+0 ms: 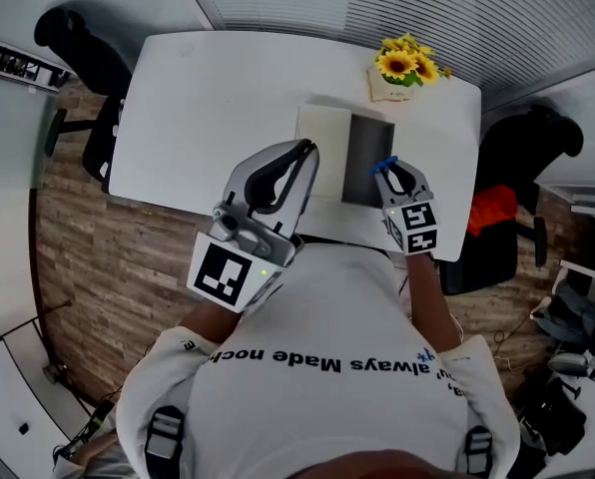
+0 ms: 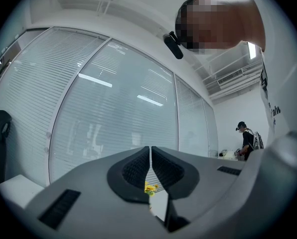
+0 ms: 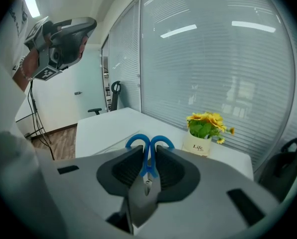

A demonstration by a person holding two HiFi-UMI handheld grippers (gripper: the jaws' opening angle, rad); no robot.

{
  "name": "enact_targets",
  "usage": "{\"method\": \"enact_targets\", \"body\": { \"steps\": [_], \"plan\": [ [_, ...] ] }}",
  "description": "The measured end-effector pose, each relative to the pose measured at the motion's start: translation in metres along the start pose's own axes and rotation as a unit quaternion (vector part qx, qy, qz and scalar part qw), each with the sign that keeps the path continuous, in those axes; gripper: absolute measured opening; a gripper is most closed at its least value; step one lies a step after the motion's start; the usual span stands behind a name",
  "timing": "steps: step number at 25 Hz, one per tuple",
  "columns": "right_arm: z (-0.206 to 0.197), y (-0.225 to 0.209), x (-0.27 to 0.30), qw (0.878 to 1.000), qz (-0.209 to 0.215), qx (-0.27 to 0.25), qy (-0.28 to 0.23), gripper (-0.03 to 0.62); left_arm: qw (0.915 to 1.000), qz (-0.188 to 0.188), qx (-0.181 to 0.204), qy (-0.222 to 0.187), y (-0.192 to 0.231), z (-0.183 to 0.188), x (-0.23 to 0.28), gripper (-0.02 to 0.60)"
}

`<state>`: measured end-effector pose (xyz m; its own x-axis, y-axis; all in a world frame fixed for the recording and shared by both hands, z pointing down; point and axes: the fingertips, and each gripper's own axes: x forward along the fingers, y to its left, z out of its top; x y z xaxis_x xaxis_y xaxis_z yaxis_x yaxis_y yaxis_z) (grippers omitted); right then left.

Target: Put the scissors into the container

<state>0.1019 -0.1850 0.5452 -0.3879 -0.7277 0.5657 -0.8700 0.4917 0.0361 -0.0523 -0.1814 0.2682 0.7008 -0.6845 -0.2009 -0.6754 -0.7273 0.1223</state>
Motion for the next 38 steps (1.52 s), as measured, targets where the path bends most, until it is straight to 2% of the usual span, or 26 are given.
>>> {"method": "enact_targets", "body": {
  "steps": [38],
  "plan": [
    [-0.078, 0.010, 0.046, 0.994, 0.019, 0.018, 0.104, 0.092, 0.9999, 0.007, -0.007, -0.006, -0.005, 0.004, -0.011, 0.031]
  ]
}}
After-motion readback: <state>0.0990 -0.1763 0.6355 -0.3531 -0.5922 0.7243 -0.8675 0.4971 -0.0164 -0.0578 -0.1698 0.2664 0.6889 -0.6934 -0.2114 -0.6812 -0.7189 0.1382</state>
